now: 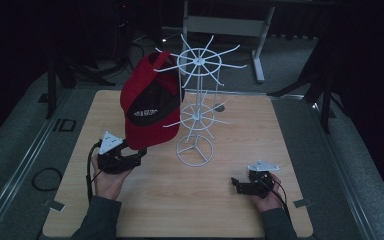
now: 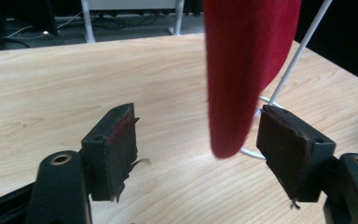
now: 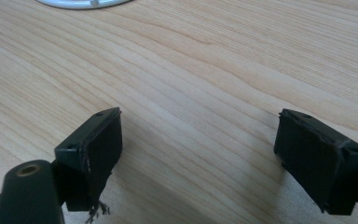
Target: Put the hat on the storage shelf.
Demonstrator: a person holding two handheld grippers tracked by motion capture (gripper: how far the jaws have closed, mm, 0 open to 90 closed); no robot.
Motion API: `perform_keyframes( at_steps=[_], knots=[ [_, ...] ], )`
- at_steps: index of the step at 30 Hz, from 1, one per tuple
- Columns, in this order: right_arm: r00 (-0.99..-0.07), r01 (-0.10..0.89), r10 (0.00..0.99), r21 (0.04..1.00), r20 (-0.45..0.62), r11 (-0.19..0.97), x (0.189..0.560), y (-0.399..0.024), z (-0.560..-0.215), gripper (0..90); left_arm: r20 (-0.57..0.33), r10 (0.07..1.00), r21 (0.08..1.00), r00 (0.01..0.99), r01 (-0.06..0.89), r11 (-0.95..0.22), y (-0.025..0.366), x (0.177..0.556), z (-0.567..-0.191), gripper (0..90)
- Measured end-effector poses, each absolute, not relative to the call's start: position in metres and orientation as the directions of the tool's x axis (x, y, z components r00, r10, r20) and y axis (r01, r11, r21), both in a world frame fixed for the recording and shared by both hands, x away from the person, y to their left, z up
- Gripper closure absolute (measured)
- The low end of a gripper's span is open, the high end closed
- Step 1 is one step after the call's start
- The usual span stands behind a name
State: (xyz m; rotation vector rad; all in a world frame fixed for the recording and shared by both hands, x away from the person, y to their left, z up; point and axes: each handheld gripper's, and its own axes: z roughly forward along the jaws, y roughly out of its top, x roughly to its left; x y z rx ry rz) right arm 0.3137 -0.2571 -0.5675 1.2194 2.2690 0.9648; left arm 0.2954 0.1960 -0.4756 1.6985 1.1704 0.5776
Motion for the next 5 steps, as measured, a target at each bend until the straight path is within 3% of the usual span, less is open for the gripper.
perform_keyframes(
  at_steps=[5],
  knots=[
    [-0.547, 0.569, 0.837, 0.726, -0.017, 0.386, 0.3138, -0.2572, -0.5675, 15.0, -0.153, 0.892, 0.888, 0.426, 0.455, -0.065, 0.1987, 0.2934, -0.4834, 29.2]
  ],
)
